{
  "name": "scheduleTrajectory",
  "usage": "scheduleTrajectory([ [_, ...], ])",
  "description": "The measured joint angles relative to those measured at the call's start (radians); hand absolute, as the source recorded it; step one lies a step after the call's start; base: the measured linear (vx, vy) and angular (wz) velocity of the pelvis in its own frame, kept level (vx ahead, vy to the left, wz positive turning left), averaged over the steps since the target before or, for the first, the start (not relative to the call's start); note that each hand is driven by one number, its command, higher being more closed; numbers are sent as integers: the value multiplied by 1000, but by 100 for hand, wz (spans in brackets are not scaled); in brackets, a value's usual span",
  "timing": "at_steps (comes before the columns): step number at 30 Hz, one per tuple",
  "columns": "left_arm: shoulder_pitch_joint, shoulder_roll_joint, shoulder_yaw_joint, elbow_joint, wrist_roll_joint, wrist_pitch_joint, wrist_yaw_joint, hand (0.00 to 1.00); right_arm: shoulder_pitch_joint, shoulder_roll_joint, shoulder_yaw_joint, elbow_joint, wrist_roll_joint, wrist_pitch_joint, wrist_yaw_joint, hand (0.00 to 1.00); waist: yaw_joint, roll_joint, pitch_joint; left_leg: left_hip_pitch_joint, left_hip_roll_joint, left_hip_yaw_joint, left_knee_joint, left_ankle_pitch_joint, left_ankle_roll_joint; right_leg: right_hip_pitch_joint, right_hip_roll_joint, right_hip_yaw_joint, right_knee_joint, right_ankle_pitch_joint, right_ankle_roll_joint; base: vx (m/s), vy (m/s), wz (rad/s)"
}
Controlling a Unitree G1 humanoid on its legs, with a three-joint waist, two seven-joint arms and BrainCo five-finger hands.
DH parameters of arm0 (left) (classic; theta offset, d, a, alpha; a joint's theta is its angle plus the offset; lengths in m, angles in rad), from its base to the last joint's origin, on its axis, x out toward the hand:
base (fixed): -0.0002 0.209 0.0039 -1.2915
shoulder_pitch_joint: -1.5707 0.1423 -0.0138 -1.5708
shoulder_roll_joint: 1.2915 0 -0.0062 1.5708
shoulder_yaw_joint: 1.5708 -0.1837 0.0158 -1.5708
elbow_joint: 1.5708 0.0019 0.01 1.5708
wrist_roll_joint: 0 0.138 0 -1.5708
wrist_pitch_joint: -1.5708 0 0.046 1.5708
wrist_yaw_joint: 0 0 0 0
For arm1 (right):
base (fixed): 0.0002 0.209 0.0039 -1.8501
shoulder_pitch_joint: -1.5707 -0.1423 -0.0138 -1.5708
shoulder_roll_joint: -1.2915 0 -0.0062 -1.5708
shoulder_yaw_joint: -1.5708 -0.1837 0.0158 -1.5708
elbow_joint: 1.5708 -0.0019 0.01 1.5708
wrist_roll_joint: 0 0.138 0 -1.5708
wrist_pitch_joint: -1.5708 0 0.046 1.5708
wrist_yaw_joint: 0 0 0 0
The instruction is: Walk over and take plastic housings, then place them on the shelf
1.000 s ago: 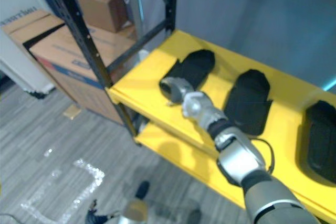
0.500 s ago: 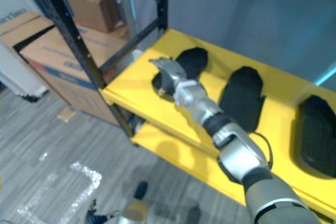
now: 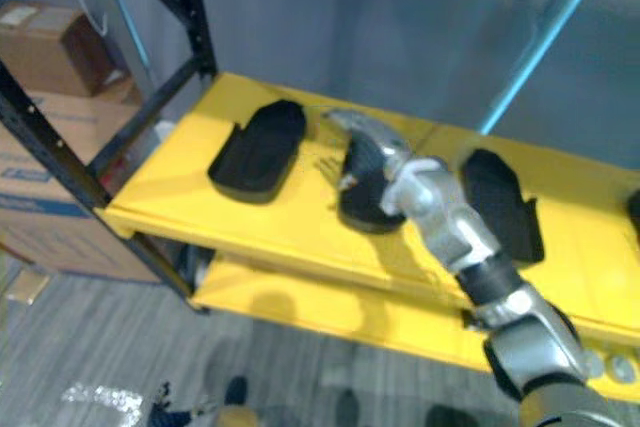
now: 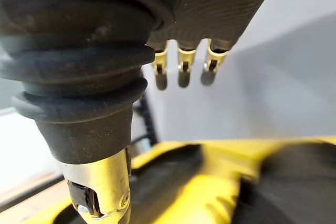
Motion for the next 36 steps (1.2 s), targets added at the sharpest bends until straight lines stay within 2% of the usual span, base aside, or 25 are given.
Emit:
scheduleTrajectory([
  [4, 0, -1, -1, 2, -6, 11, 0, 0, 86, -9, -22, 1, 18, -80, -22, 0, -26, 5, -8, 15, 0, 22, 0, -1, 1, -1, -2, 23, -2, 10, 0, -20, 0, -16],
  [9, 1, -1, -12, 1, -6, 11, 0, 0, 156, 4, -21, 29, 22, -154, -27, 0, -29, 19, -18, 29, -7, 37, -1, -4, 1, 3, -12, 30, -3, 13, 4, -25, 4, -8],
  [11, 1, 0, -18, 1, -6, 12, 0, 0, 157, 32, -20, 108, 27, -183, -50, 0, -27, 23, -20, 29, -11, 37, -1, -4, 1, 3, -16, 30, -3, 13, 5, 0, 0, 0],
  [17, 12, 6, -50, 0, -6, 24, -3, 0, 156, 116, -19, 239, 29, -221, -132, 0, -21, 39, -13, 26, -23, 33, -1, -6, 5, 4, -26, 25, -4, 13, 6, 3, 1, 1],
  [24, 22, 6, -50, -2, -5, 35, -6, 0, 135, 177, -19, 365, 20, -207, -210, 0, -15, 51, -7, 10, -38, 11, -1, -5, 6, 7, -36, 4, -10, 20, 15, 26, 0, 10],
  [31, 22, 2, -52, -7, -7, 31, -8, 0, 50, 237, -24, 506, 18, -143, -348, 0, -7, 78, 12, 12, -40, 3, -2, -5, 6, 18, -36, -6, -16, 20, 15, -3, -8, 3],
  [36, 19, -3, -53, -9, -8, 34, -12, 0, 40, 267, -73, 553, 42, -101, -377, 0, 0, 86, 33, 10, -43, -13, -3, -4, 7, 23, -37, -18, -17, 19, 15, -20, -6, 6],
])
